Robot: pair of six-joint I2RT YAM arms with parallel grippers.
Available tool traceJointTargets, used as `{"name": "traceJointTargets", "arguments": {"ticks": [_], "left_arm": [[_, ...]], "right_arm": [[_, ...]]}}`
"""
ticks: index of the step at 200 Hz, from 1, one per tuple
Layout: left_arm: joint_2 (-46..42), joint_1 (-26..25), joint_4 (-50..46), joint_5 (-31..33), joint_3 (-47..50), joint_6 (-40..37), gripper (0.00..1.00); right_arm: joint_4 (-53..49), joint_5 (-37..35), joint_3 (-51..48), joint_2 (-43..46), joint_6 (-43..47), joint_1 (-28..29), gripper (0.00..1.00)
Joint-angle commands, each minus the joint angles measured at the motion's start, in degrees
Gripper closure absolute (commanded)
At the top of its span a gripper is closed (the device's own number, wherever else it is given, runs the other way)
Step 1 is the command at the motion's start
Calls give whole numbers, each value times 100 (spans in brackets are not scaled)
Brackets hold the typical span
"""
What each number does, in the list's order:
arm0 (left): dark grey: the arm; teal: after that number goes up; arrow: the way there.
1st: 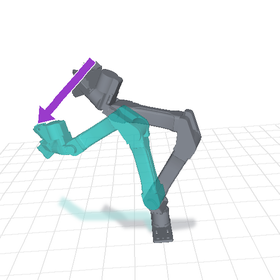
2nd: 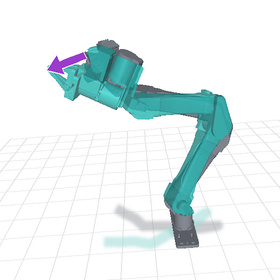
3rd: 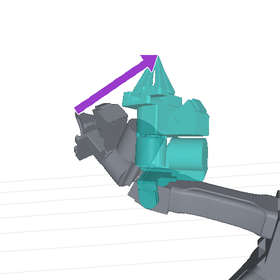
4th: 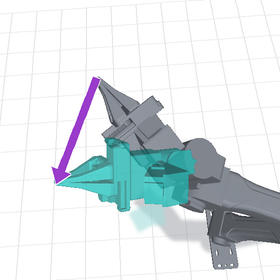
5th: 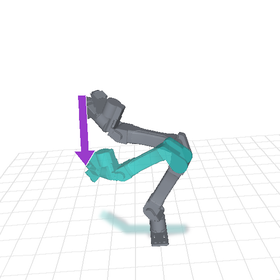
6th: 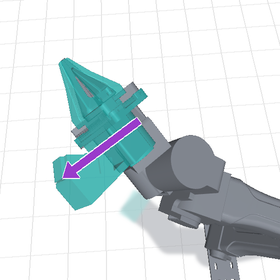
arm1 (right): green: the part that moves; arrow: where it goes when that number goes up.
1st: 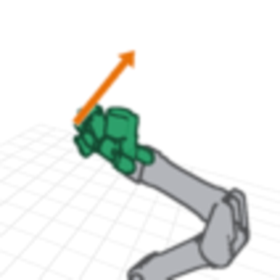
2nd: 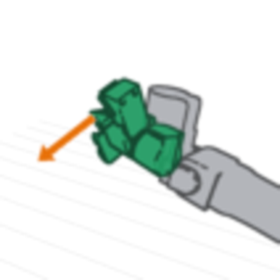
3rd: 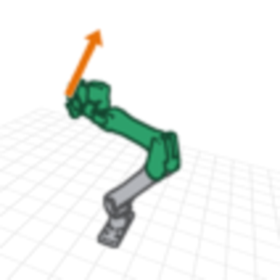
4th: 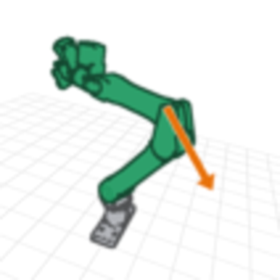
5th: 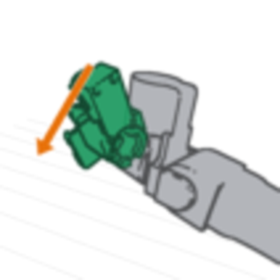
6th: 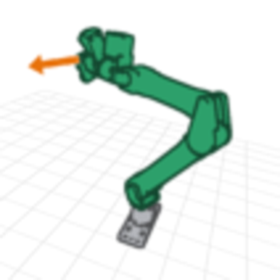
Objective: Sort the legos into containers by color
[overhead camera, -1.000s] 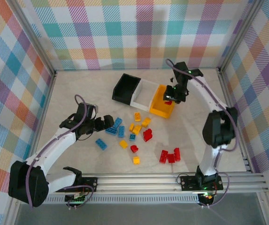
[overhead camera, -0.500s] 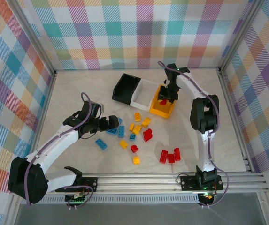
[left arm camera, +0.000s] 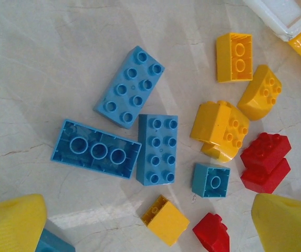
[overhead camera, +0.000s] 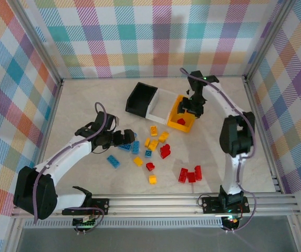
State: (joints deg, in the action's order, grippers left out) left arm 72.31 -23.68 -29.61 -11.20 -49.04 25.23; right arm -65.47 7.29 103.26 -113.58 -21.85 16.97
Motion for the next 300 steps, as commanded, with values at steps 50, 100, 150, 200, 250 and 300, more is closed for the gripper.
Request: {"name": "traceJointTargets", "arguments": {"ticks": [50,100,150,200,250,300], "left_arm": [[271,-240,204,-417,-290,-271,0],[484,-592,218,-394,-437,-295,0],[416,-734,144,-331,-383,-263,0],[284,-734,69,-269,-301,-266,0],[284,-734,34,-225,-320,-265,0],[254,-730,69,-216,-238,-201,0]], "right_arm": [[-338,-56,-2770,2473,-309,208,43],[-203,-14,-4252,3202,-749,707,46],[243,-48,-5170,3183,-944,838,49],[445,-274,-5258,2703,-1041,843,52],[822,-310,-5407,2240,-1068,843,53],[974,-548,-5449,1980,-988,838,60]]}}
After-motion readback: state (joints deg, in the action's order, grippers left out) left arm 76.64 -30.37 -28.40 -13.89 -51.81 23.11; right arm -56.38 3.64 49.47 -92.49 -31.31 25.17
